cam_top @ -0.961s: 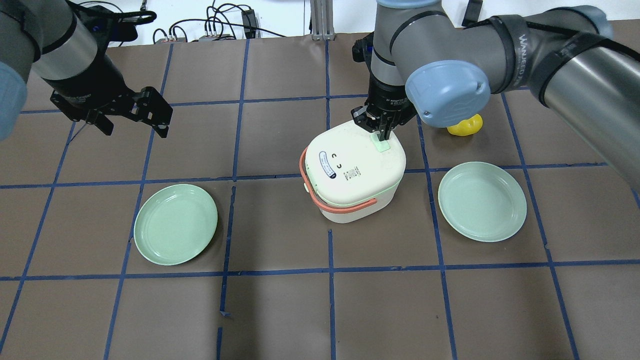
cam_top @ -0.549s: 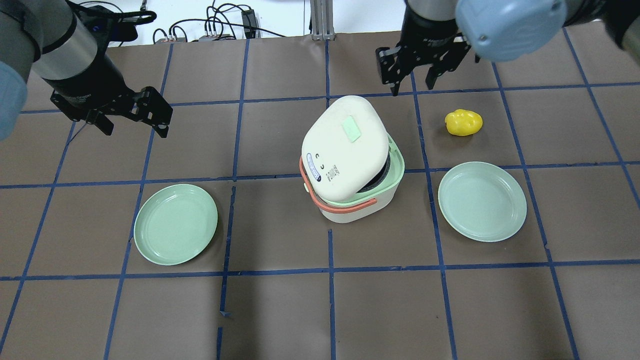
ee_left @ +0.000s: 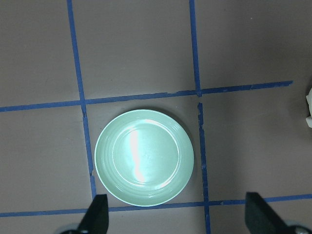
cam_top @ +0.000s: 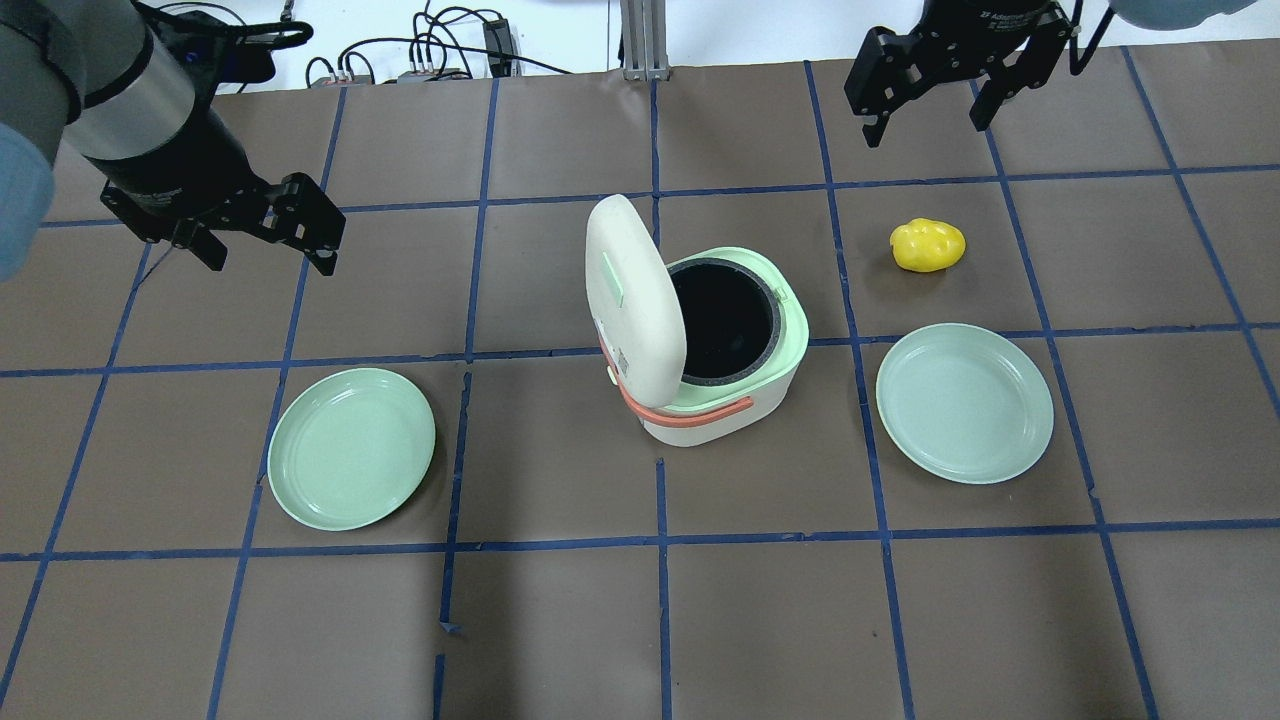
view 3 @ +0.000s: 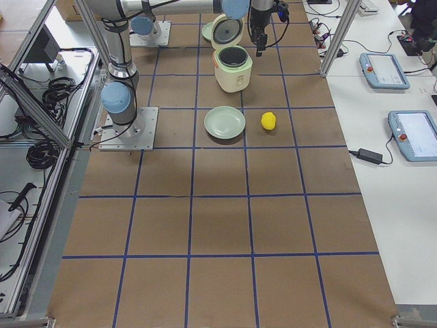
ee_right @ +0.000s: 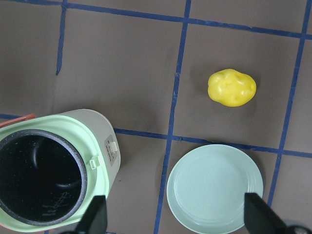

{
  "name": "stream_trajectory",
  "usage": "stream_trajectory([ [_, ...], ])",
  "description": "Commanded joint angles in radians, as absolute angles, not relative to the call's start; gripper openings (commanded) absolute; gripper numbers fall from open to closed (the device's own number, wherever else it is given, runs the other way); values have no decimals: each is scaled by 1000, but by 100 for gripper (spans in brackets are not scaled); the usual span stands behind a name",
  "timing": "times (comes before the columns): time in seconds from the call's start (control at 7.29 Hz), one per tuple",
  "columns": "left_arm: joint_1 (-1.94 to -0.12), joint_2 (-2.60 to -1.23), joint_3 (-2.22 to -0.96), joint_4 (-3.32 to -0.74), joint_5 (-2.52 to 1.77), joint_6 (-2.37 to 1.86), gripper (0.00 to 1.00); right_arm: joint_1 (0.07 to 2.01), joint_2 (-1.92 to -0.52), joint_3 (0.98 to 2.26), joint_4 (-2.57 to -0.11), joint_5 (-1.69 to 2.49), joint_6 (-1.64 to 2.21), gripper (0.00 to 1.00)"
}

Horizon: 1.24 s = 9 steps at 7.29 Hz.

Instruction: Press rice cooker button

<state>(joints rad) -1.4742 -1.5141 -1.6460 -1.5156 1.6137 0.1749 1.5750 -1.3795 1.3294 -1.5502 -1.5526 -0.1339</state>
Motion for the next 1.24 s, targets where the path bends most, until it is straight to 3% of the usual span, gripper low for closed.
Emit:
stream_trajectory([
  [0.0,-1474,-1514,-1646,-1516,1614,175,100,1574,-1381,1327,-1549,-1554,-129,100],
  [1.1,-1474,-1514,-1646,-1516,1614,175,100,1575,-1407,1347,-1511,-1568,-69,100],
])
